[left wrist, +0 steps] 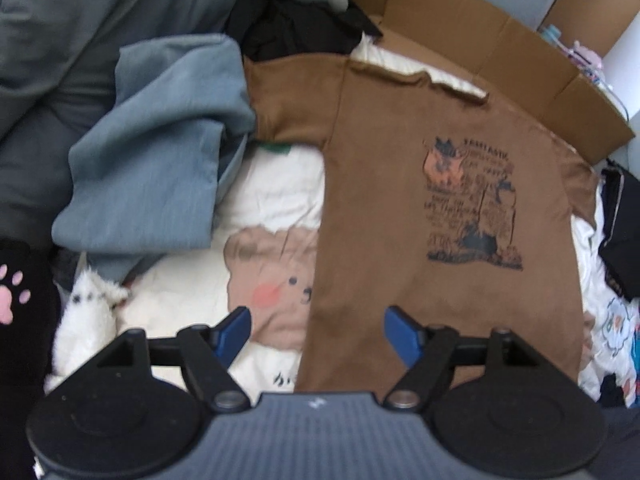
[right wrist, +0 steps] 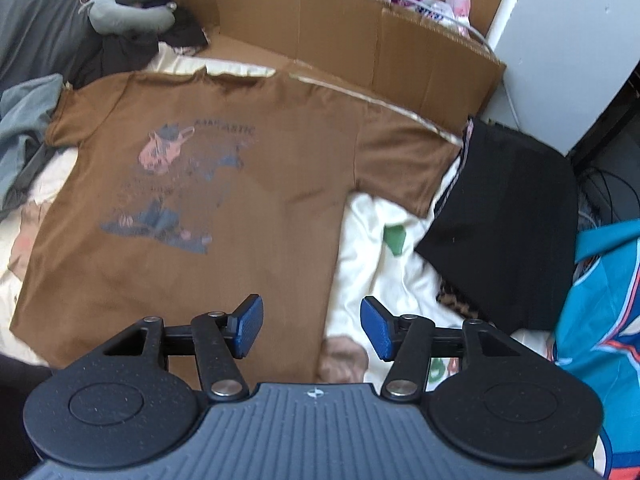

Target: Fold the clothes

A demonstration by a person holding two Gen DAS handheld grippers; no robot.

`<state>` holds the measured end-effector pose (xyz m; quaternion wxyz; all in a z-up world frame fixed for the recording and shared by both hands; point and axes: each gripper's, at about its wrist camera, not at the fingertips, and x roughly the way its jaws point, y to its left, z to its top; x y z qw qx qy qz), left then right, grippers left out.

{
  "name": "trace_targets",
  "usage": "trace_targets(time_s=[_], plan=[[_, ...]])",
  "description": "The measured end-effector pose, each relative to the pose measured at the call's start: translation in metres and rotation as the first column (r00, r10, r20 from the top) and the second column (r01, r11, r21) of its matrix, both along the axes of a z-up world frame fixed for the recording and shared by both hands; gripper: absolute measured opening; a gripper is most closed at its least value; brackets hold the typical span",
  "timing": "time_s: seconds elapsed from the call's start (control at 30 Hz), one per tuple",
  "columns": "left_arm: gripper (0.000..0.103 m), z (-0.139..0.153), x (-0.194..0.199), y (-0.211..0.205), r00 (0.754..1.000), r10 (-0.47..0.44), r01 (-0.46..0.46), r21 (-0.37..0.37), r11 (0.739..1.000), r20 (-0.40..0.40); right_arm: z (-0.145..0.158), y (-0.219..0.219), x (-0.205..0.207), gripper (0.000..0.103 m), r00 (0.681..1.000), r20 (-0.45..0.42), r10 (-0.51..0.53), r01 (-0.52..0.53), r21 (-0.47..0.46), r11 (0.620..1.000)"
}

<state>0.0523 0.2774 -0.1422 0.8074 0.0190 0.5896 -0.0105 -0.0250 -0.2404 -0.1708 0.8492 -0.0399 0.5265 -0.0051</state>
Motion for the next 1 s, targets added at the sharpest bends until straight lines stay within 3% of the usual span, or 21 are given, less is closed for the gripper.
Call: trace_targets(time_s=[0.1, 0.37, 0.73, 1.0], plan=[[0.075, 0.006, 0.014, -0.007, 0.999, -0.010, 0.011, -0.011, 1.000, 0.041, 0.000, 0.001, 0.012, 0.061, 1.000, 0.029, -0.003, 0.003, 0.002, 1.000], [0.053, -0.002, 0.074, -0.041, 0.986, -0.066, 0.071, -0.025, 0.997, 0.152, -0.020, 0.000, 0.053, 0.061, 0.994, 0.103, -0.029, 0.024, 0.043, 0.999], [0.050, -0.063, 0.150, -0.087, 0.973, -0.108, 0.117, -0.034, 0.993, 0.202, -0.075, -0.003, 0.107, 0.062, 0.989, 0.118, -0.092, 0.083, 0.079, 0.993], [0.050, -0.118, 0.196, -0.107, 0.968, -0.101, 0.111, -0.031, 0.993, 0.231, -0.122, -0.025, 0.141, 0.062, 0.971, 0.161, -0.178, 0.172, 0.052, 0.984]])
